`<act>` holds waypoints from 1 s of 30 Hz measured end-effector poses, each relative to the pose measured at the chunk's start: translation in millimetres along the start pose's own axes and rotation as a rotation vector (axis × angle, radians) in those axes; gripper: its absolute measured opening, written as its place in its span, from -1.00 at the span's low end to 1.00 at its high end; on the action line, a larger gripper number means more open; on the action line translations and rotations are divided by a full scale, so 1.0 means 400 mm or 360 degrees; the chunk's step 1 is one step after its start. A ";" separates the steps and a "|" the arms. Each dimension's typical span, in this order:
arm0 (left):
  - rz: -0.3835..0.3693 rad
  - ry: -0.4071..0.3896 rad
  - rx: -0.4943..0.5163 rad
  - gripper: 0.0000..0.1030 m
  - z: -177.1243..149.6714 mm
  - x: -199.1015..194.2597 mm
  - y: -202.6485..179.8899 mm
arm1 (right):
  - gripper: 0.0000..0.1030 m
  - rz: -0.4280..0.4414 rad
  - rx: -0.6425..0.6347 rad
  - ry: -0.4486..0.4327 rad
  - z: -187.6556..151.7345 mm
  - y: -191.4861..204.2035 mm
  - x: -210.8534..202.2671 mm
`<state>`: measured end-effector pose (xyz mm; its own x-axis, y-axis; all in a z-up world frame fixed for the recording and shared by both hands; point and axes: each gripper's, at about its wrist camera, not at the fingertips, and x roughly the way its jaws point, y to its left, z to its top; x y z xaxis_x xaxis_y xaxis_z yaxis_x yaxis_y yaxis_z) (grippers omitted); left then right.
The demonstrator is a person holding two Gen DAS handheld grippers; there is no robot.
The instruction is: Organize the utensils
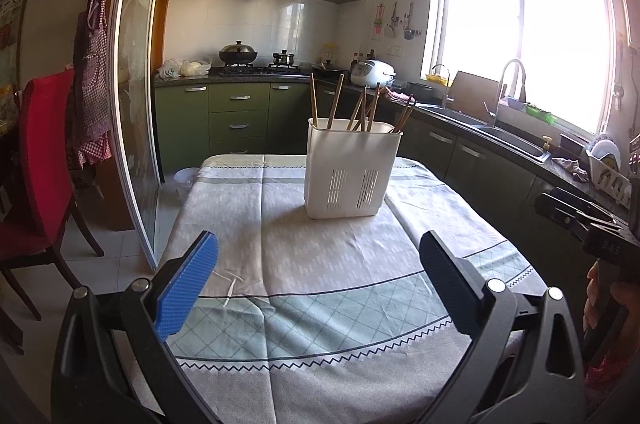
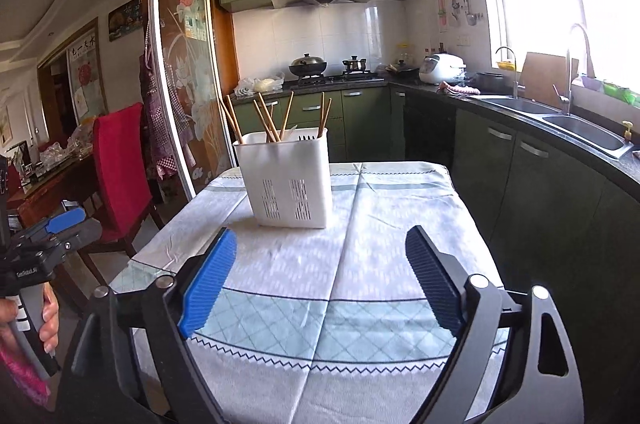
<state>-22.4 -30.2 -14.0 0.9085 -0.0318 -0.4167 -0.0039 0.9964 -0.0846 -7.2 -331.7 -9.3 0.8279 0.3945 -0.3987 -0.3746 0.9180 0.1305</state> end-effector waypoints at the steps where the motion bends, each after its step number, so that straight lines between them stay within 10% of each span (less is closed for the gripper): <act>1: 0.0001 -0.0006 -0.0002 0.86 -0.004 -0.008 0.000 | 0.84 -0.0004 0.0005 -0.0018 -0.010 -0.002 -0.021; 30: -0.0012 -0.0089 0.0007 0.86 0.006 -0.100 -0.021 | 0.91 -0.0146 -0.0065 -0.0092 -0.005 0.054 -0.127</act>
<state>-57.8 -37.1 5.6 0.9303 -0.0350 -0.3650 0.0047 0.9965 -0.0835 -58.3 -332.0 12.1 0.8816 0.3120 -0.3542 -0.3121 0.9482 0.0583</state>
